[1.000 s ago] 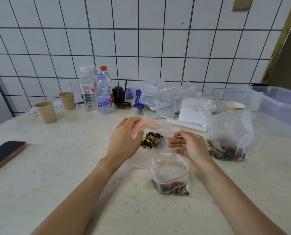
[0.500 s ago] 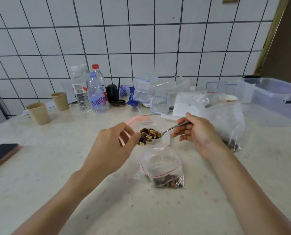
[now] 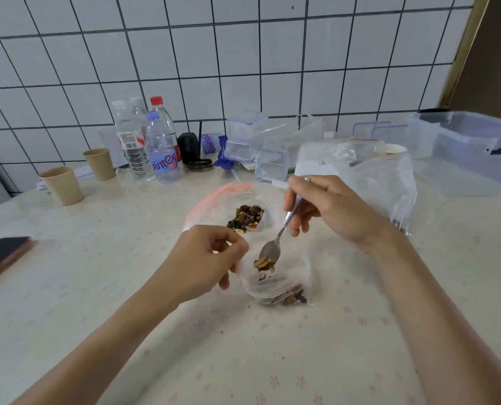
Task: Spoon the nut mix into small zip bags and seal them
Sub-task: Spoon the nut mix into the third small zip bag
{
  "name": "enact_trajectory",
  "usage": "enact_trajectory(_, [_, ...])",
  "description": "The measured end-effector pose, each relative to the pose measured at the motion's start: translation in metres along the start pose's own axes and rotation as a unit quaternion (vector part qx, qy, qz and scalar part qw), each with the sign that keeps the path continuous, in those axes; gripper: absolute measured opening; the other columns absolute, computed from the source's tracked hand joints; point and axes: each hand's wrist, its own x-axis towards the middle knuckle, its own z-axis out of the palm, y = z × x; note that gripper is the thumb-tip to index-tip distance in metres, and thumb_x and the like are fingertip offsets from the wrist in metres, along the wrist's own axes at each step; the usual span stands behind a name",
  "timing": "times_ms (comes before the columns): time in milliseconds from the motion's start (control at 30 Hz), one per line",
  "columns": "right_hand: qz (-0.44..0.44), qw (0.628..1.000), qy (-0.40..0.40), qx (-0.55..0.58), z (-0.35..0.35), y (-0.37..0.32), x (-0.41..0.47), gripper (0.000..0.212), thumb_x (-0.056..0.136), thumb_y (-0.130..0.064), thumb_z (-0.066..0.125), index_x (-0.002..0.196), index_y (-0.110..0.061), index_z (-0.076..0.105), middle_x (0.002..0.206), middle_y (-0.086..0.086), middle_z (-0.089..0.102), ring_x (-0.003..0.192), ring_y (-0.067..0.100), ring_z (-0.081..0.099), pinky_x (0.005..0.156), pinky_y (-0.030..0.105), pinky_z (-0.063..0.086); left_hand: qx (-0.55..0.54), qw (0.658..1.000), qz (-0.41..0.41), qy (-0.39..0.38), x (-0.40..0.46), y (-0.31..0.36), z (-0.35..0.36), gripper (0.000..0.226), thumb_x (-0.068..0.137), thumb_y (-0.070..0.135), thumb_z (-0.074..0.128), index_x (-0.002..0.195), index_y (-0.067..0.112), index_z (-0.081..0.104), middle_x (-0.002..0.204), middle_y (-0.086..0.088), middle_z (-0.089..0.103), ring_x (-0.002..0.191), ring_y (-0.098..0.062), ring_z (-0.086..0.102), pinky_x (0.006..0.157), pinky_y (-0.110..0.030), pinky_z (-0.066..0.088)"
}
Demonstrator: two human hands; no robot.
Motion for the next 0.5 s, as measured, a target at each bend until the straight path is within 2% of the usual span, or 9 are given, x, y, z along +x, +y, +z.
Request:
enact_trajectory(100, [-0.06, 0.997, -0.045, -0.034, 0.004, -0.008, -0.006, 0.044, 0.11, -0.03, 0.043, 0.083, -0.005, 0.068, 0.069, 0.005, 0.067, 0.067, 0.023, 0.065, 0.066, 0.034, 0.05, 0.012, 0.999, 0.037, 0.025, -0.009, -0.003, -0.002, 0.019, 0.099, 0.03, 0.066, 0.082, 0.027, 0.074, 0.066, 0.003, 0.072, 0.045, -0.015, 0.063, 0.044, -0.011, 0.039])
enact_trajectory(267, [-0.088, 0.995, -0.037, -0.027, 0.002, -0.012, -0.009, 0.044, 0.108, -0.031, 0.045, 0.08, -0.007, 0.069, 0.069, 0.001, 0.067, 0.065, 0.021, 0.064, 0.068, 0.033, 0.05, 0.052, 0.995, 0.068, 0.047, -0.022, -0.011, -0.006, 0.016, 0.1, 0.034, 0.064, 0.086, 0.029, 0.072, 0.065, 0.006, 0.072, 0.044, -0.012, 0.064, 0.05, -0.012, 0.045])
enact_trajectory(367, [-0.074, 0.995, 0.013, 0.067, 0.001, -0.007, -0.005, 0.044, 0.107, -0.031, 0.046, 0.076, -0.011, 0.069, 0.064, 0.012, 0.064, 0.059, 0.024, 0.062, 0.064, 0.033, 0.051, 0.062, 0.995, 0.061, 0.04, -0.023, -0.015, -0.008, 0.017, 0.1, 0.035, 0.063, 0.086, 0.03, 0.072, 0.066, 0.008, 0.072, 0.045, -0.011, 0.064, 0.051, -0.011, 0.045])
enact_trajectory(500, [-0.006, 0.98, 0.126, 0.157, 0.003, 0.007, 0.004, 0.043, 0.108, -0.03, 0.048, 0.076, -0.009, 0.066, 0.057, 0.013, 0.062, 0.053, 0.029, 0.059, 0.056, 0.036, 0.046, 0.051, 0.997, 0.05, 0.04, -0.02, -0.016, -0.009, 0.019, 0.098, 0.042, 0.064, 0.085, 0.032, 0.073, 0.067, 0.007, 0.072, 0.045, -0.013, 0.064, 0.05, -0.012, 0.044])
